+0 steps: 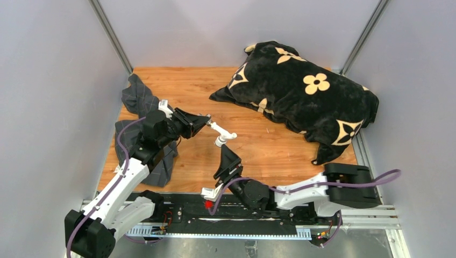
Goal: Install the water faucets
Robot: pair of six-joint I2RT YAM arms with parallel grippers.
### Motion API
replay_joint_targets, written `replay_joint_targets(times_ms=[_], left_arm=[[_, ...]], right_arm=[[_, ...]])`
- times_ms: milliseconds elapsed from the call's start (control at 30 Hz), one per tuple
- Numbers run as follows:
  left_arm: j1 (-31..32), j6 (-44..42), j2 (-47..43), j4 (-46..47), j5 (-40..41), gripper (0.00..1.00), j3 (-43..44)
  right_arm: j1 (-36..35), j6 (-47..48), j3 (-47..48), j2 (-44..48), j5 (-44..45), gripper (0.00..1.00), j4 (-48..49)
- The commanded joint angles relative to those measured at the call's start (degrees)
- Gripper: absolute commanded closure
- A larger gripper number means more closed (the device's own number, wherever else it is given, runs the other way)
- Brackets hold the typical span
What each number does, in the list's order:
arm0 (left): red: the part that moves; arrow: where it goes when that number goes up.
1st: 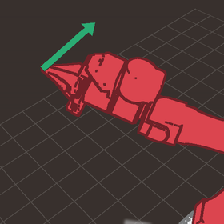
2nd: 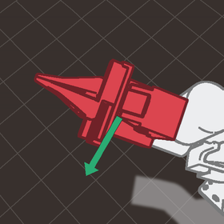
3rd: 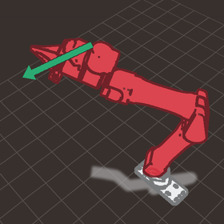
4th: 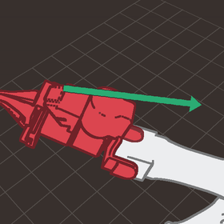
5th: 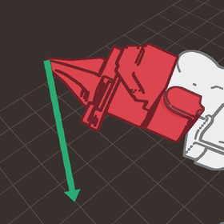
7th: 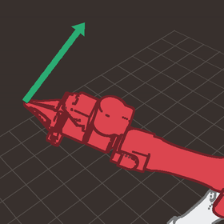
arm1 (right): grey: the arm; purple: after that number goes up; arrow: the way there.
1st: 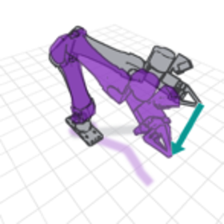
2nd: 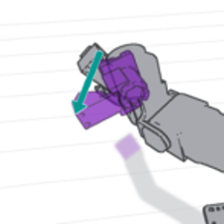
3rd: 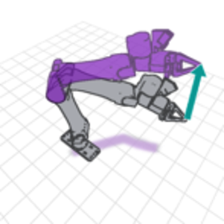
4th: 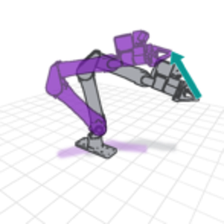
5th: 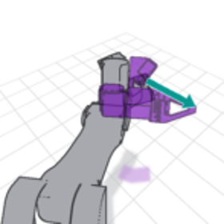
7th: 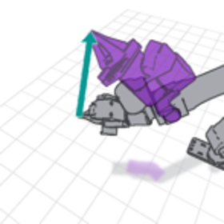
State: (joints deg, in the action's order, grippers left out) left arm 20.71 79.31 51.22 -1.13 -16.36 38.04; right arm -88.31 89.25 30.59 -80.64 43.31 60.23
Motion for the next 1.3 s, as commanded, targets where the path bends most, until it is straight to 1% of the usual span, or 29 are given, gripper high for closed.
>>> replay_joint_targets(times_ms=[0, 33, 200, 400, 533, 600, 667, 933, 1033, 1133, 1200, 1267], left_arm=[[-0.06, -0.23, -0.07, 0.82, -0.09, 1.0, 3.76], [-0.07, -0.23, -0.07, 0.81, -0.18, 1.0, 3.79], [-0.06, -0.17, -0.11, 0.6, -0.42, 1.0, 3.81], [-0.14, -0.22, -0.25, 0.89, -0.86, 1.0, 3.43], [-0.14, -0.18, 0.01, 1.34, -1.13, 1.0, 3.12], [-0.07, -0.08, 0.15, 1.66, -1.3, 1.0, 2.9], [-0.07, 0.05, 0.19, 2.04, -1.37, 1.0, 2.67], [-0.16, -0.09, 0.99, 2.54, -1.75, 1.0, 2.58], [-0.13, -0.58, 1.41, 2.28, -1.96, 1.0, 2.96], [-0.14, -0.88, 1.59, 2.32, -1.8, 1.0, 3.13], [-0.13, -0.91, 1.52, 2.37, -1.74, 1.0, 3.07], [-0.12, -0.96, 1.43, 2.36, -1.59, 1.0, 2.95]], right_arm=[[2.04, 18.9, 0.2, -11.87, 1.13, 0.17, 26.94], [2.59, 20.29, 0.81, -14.21, 0.67, 0.16, 29.94], [5.35, 20.68, 3.7, -20.24, 1.37, 0.16, 30.65], [9.64, 20.32, 6.08, -22.7, 1.82, 0.16, 30.61], [11.71, 19.91, 7.67, -23.56, 0.53, 0.19, 30.66], [12.37, 19.72, 8.41, -23.83, -0.11, 0.23, 30.65], [12.7, 19.27, 8.96, -23.95, -0.83, 0.29, 30.64], [12.78, 17.42, 9.86, -23.78, -1.53, 0.62, 30.67], [12.16, 15.44, 9.43, -23.16, -1.31, 0.7, 30.67], [11.18, 10.06, 8.68, -21.08, -0.5, 0.74, 28.62], [10.63, 1.84, 7.94, -17.6, 0.2, 0.75, 22.3], [10.19, -5.69, 7.43, -12.85, -0.41, 0.76, 13.04]])
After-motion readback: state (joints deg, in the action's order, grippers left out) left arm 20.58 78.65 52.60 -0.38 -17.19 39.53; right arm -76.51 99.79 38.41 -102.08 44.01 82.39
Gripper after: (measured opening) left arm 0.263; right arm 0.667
